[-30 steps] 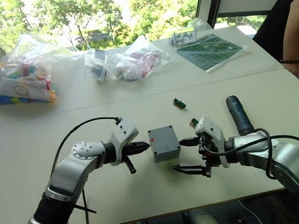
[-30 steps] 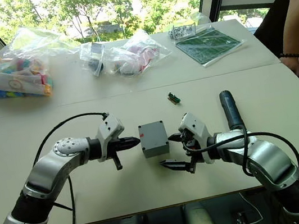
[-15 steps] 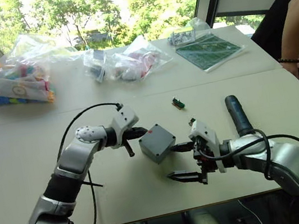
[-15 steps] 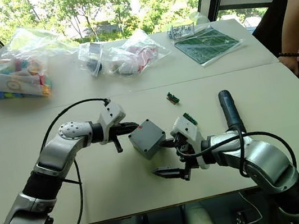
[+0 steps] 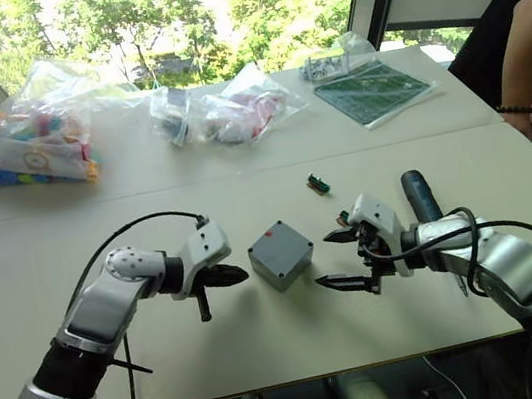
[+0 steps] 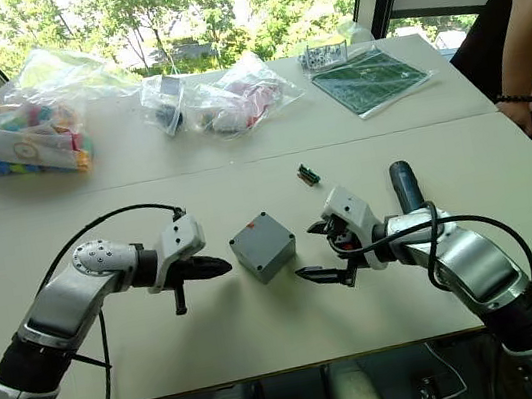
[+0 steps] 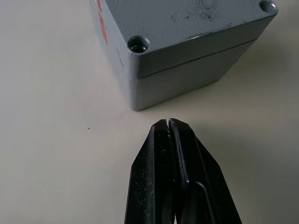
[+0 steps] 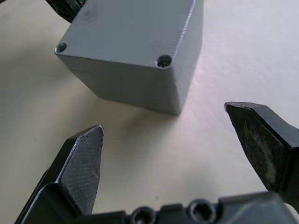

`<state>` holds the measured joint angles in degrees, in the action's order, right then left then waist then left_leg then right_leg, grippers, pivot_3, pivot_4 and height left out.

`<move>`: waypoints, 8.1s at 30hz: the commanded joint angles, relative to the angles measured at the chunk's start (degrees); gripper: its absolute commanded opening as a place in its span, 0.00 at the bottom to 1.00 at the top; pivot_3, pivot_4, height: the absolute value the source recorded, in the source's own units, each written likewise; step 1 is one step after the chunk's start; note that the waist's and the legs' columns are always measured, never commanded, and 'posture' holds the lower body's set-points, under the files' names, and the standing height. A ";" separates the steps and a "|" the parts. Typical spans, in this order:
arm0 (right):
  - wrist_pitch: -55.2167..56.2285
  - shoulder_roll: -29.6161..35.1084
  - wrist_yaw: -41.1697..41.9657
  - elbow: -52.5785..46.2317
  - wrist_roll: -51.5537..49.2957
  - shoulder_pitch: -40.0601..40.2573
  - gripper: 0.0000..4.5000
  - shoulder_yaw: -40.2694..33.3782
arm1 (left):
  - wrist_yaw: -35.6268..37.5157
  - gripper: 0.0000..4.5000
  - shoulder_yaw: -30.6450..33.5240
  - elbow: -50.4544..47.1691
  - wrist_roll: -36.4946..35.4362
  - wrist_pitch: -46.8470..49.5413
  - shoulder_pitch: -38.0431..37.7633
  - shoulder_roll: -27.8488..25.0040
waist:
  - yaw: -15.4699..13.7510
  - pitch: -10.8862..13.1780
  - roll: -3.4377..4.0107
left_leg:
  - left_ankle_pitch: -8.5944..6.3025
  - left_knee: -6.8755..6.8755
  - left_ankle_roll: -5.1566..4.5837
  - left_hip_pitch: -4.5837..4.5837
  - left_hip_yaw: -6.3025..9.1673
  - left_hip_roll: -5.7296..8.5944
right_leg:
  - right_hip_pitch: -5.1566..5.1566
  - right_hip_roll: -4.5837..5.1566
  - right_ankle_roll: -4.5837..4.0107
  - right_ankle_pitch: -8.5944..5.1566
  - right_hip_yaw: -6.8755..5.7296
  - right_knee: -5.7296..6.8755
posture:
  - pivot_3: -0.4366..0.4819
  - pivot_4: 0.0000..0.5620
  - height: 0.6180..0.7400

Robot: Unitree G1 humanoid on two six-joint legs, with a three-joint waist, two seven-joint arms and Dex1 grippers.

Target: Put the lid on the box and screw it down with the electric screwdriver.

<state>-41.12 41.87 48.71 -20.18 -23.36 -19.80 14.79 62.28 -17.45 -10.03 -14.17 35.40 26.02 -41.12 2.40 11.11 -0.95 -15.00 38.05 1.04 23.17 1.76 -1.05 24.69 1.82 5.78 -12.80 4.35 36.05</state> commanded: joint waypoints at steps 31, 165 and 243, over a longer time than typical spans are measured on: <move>-10.18 1.11 2.02 4.40 -16.29 -11.61 0.99 -24.99 | -6.65 0.00 15.94 -5.68 -10.50 12.42 5.29 2.20 | 0.08 0.01 -0.06 | 0.00 0.04 0.00 -0.05 0.04 -0.08 | -0.03 -0.10 0.02 0.01 -0.03 0.05 | 0.48 0.27 1.00; 3.31 -13.66 0.20 8.81 -3.13 -4.31 0.02 -8.66 | -17.36 0.00 18.92 -15.31 -24.23 17.17 -5.60 -0.42 | 1.07 0.04 -0.01 | 0.01 -0.10 0.01 -0.18 -0.05 -0.19 | -0.05 -0.18 -0.13 0.11 0.04 0.07 | 0.48 0.27 1.00; -41.22 15.16 3.50 34.43 0.59 -27.50 0.42 9.74 | -24.89 0.00 11.75 -22.94 -22.05 10.75 -6.66 9.86 | 0.29 -0.08 -0.31 | 0.00 0.03 0.01 -0.19 -0.17 -0.14 | -0.09 -0.22 -0.17 0.10 0.22 -0.03 | 0.48 0.27 1.00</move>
<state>-82.28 57.38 50.03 14.33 -22.08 -47.83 22.43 37.48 -7.04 -31.19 -35.66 46.24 19.26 -31.00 2.69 11.02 -1.26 -15.00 38.07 1.05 22.97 1.60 -1.19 24.60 1.59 5.61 -12.70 4.56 36.03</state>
